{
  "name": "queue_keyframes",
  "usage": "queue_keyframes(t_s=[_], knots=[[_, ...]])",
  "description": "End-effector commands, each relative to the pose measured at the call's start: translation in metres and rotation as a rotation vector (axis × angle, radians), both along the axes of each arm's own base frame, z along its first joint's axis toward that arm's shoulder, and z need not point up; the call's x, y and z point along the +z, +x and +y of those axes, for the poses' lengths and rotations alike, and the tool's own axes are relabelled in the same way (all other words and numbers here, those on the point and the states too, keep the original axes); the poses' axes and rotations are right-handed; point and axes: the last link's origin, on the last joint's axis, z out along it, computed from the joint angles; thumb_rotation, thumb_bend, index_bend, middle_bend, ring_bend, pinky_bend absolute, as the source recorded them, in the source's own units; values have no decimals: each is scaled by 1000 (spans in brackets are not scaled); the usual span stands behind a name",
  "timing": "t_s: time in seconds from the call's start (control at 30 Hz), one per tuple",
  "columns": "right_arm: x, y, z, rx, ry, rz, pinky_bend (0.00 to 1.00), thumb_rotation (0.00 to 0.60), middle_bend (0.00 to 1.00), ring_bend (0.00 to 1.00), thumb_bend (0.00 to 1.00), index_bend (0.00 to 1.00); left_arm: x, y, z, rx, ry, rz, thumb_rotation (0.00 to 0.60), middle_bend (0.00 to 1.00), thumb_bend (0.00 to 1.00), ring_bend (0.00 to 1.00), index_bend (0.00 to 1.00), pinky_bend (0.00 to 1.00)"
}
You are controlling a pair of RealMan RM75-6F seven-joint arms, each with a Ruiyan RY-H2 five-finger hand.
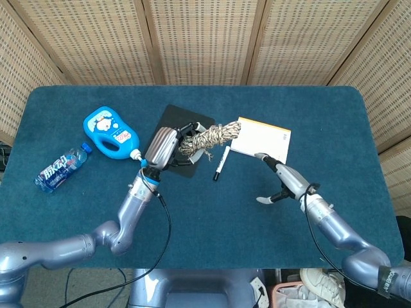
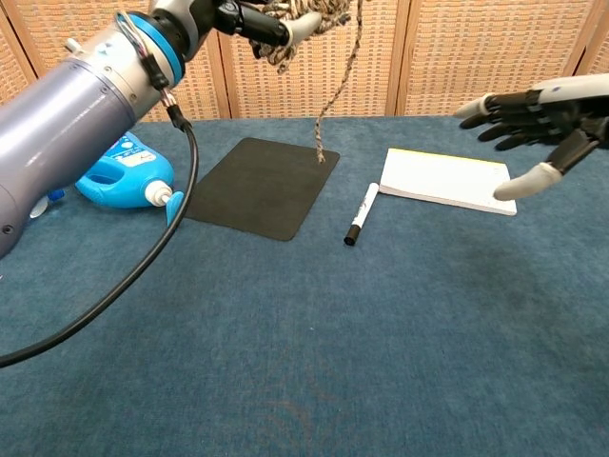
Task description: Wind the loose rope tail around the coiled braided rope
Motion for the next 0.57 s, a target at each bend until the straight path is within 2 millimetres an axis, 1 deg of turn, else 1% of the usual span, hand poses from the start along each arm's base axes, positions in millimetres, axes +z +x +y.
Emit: queue_keyframes(t_s=[0.03,0.13,0.2,0.23,0.33,0.43,0.57], knots=[[31,-44,12,187,-259,316,0,600,0,0,0,0,12,-1,-2,-7,28,11,600,599,722,538,688,672],[41,-71,25,231,-392,415,0,600,0,0,0,0,20,-3,-3,-10,41,21,600,599,722,538,688,672],[44,-81,30,236,-425,438,0,600,0,0,0,0,22,-3,-4,-13,46,28,600,599,722,538,688,672],[49,-90,34,234,-450,460,0,600,0,0,0,0,24,-4,-5,-15,52,34,600,599,722,538,688,672],[61,-106,48,242,-533,525,0,600,0,0,0,0,28,-6,-9,-19,59,43,600,599,722,538,688,672],[65,-114,61,248,-591,557,0,600,0,0,0,0,30,-8,-12,-18,60,46,600,599,722,538,688,672],[64,-118,69,261,-617,589,0,600,0,0,0,0,31,-10,-15,-15,70,54,600,599,722,538,688,672]])
